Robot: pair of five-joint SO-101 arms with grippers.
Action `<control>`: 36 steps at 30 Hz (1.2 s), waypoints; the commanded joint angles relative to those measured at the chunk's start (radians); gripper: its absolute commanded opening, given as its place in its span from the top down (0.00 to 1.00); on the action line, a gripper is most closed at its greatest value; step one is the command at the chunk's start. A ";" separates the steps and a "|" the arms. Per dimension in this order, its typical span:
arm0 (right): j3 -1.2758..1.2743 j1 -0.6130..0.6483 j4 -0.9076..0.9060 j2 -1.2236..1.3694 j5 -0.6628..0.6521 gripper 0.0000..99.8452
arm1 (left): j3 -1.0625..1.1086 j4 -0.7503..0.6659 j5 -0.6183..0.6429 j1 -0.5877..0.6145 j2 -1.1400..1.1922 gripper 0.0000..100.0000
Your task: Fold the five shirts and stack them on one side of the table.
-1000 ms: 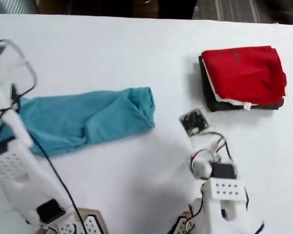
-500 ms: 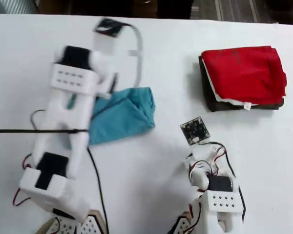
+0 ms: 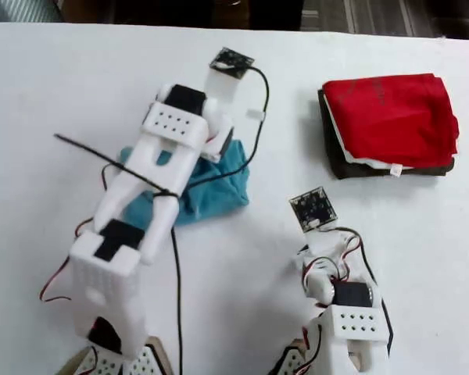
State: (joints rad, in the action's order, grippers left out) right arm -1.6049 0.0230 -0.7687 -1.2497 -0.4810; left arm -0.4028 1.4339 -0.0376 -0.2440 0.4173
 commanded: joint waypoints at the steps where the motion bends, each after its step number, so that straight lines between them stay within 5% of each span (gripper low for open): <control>1: 0.005 -0.013 0.002 -0.022 0.005 0.98 | -0.068 -0.015 0.005 -0.008 0.008 0.97; 10: 0.005 -0.013 0.002 -0.022 0.005 0.98 | -0.166 0.075 0.002 -0.035 0.011 0.77; 15: 0.005 -0.013 0.002 -0.022 0.005 0.98 | -0.447 0.262 0.000 0.057 0.011 0.83; 19: 0.032 -0.018 0.002 -0.019 0.005 0.98 | -0.641 0.354 -0.077 0.199 0.009 0.99; 21: 0.086 -0.021 -0.002 -0.005 0.006 0.98 | -0.679 0.354 -0.112 0.301 0.008 0.96; 28: 0.488 0.010 -0.091 0.265 0.006 0.98 | -0.504 0.354 -0.253 0.601 -0.130 0.97; 36: 1.128 0.348 -0.262 0.840 0.103 0.98 | -0.134 0.307 -0.345 0.836 -0.373 0.97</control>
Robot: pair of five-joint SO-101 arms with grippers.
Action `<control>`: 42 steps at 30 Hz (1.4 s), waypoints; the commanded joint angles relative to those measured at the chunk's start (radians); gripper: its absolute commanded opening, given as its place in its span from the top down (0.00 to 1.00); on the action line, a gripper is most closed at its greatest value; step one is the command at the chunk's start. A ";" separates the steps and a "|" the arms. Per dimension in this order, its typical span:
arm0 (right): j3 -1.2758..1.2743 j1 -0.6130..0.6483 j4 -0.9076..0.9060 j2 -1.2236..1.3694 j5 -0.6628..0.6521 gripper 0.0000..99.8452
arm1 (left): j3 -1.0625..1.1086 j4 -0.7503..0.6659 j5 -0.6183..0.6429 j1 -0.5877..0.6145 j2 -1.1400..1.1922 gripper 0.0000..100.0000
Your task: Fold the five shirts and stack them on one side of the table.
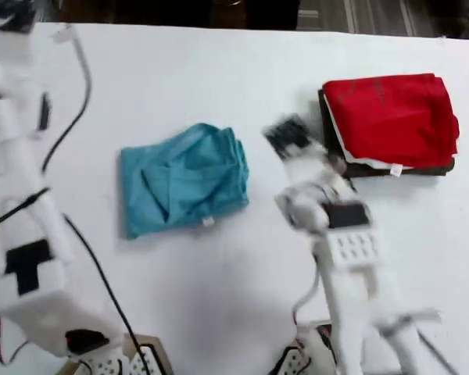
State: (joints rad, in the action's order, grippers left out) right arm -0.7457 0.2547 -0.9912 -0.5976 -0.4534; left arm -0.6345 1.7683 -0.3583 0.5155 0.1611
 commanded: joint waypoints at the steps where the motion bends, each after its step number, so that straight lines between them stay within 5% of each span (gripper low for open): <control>1: 0.347 0.157 -0.051 0.252 0.123 0.98 | 0.145 -0.044 -0.040 0.104 -0.143 0.97; 5: 0.624 0.337 -0.102 0.504 0.250 0.98 | 0.338 -0.132 -0.072 0.210 -0.232 0.97; 10: 0.910 0.460 -0.134 0.831 0.256 0.93 | 0.527 -0.229 -0.098 0.299 -0.308 0.97; 15: 1.212 0.467 -0.275 1.098 0.258 0.82 | 0.628 -0.295 -0.118 0.342 -0.347 0.97; 27: 1.718 0.476 -0.572 1.461 0.258 0.86 | 0.673 -0.354 -0.115 0.342 -0.348 0.97; 31: 1.824 0.475 -0.664 1.491 0.258 0.99 | 0.673 -0.358 -0.114 0.341 -0.347 0.97; 42: 1.953 0.460 -0.776 1.484 0.249 0.98 | 0.673 -0.358 -0.114 0.342 -0.347 0.97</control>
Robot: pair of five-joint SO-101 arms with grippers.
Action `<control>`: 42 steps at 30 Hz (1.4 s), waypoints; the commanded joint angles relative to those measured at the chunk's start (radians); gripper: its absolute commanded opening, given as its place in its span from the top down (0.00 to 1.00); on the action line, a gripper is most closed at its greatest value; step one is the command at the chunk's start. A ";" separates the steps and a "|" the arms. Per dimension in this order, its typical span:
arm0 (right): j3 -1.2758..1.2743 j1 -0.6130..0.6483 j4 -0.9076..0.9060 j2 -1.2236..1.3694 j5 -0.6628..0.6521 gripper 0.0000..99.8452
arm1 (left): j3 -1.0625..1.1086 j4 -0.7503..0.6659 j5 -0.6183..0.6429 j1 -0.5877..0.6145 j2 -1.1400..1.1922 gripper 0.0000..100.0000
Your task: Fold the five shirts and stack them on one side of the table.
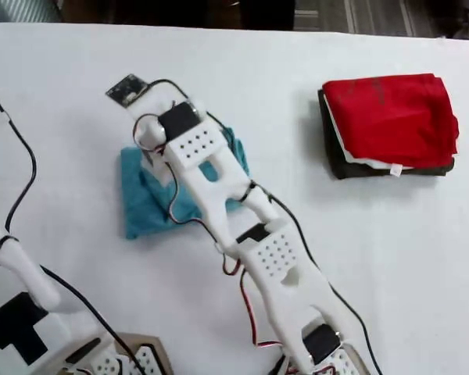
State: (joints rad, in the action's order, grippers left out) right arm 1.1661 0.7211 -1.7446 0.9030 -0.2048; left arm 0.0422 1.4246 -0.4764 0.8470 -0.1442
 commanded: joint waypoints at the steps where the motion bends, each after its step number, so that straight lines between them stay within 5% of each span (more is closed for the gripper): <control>1: 0.041 -0.007 -0.022 -0.016 0.000 0.98 | -0.004 -0.014 0.003 0.011 -0.041 0.97; 6: 0.041 0.028 -0.022 -0.010 0.000 0.97 | -0.005 -0.015 0.003 0.011 -0.041 0.97; 12: 0.009 0.025 -0.019 0.019 0.000 0.81 | -0.007 -0.023 0.003 0.011 -0.040 0.97; 24: 0.018 0.027 -0.018 0.113 0.000 0.86 | -0.004 -0.037 0.006 0.011 -0.040 0.97; 28: 0.020 0.025 -0.016 0.110 0.000 0.99 | -0.004 -0.037 0.006 0.011 -0.040 0.97; 42: 0.075 -0.084 -0.021 0.018 0.000 0.98 | -0.004 -0.037 0.005 0.011 -0.040 0.97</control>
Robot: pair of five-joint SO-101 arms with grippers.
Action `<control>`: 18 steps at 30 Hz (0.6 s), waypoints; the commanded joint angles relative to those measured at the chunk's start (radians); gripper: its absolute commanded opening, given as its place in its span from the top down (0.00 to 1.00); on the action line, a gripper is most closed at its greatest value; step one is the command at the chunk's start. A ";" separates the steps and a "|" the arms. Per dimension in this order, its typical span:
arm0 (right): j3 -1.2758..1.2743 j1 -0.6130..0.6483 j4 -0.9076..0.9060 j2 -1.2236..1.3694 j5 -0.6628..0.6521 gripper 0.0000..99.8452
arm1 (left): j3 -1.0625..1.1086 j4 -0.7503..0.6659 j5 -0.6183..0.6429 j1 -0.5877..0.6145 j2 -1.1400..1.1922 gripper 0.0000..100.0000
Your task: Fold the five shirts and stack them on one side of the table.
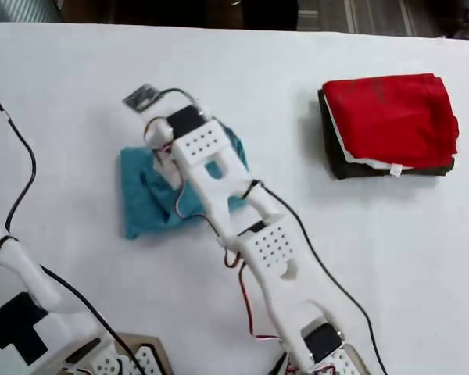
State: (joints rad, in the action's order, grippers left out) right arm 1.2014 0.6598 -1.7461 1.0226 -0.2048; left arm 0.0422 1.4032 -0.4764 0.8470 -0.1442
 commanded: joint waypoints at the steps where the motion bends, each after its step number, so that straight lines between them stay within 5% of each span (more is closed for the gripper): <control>1: 0.040 -0.021 -0.019 -0.110 0.000 0.98 | -0.004 -0.015 0.003 0.011 -0.040 0.97; 5: 0.035 0.005 -0.015 -0.107 -0.002 0.96 | -0.004 -0.017 0.005 0.008 -0.040 0.97; 10: 0.044 0.005 -0.005 -0.042 -0.023 0.78 | -0.002 -0.031 0.006 0.008 -0.040 0.97; 18: 0.046 0.042 -0.007 -0.002 -0.063 0.84 | -0.002 -0.035 0.005 0.011 -0.040 0.97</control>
State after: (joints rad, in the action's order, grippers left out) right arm 1.2014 0.6813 -1.7461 1.0303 -0.2616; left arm 0.0422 1.3817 -0.4764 0.8470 -0.1442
